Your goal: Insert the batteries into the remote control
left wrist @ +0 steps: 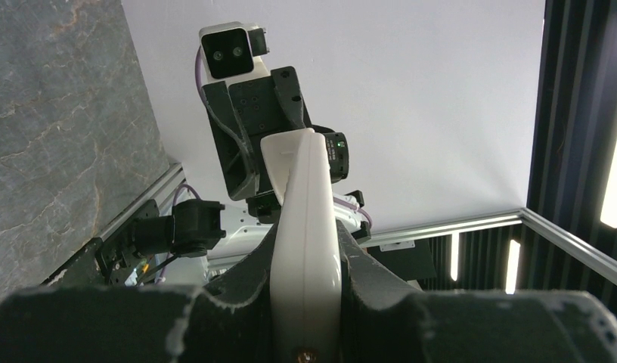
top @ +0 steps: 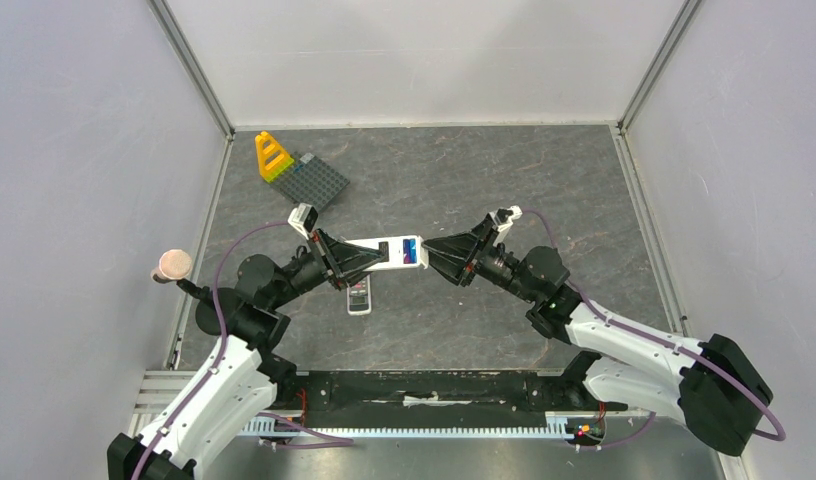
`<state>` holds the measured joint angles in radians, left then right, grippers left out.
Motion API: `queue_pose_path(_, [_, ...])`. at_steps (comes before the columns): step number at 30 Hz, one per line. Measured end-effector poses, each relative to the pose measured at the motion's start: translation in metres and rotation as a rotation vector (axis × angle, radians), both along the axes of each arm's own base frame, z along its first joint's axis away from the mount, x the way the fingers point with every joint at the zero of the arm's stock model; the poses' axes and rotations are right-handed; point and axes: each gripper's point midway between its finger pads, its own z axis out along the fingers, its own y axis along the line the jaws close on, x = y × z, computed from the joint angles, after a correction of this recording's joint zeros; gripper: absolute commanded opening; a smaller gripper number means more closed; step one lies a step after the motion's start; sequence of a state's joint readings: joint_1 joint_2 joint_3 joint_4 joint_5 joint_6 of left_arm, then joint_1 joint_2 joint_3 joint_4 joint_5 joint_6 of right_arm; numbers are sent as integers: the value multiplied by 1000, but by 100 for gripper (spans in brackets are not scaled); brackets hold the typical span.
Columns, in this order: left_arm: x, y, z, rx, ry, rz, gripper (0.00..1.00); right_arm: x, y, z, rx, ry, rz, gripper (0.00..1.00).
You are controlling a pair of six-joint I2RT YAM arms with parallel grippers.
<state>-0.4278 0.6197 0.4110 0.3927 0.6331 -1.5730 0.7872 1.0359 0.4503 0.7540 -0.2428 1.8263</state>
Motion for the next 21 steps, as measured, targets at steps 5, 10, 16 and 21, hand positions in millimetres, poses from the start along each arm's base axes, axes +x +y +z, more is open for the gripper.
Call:
queue_pose_path(5, [0,0,0,0,2,2,2,3,1,3,-33,-18,-10,42])
queue_pose_path(10, [1,0,-1,1,3,2,2,4,3,8,-52,-49,-12,36])
queue_pose_path(16, [1,0,-6,14,29,3,2,2,4,4,-76,-64,-5,28])
queue_pose_path(21, [3,-1,-12,26,53,3,2,3,7,3,-125,-93,-1,25])
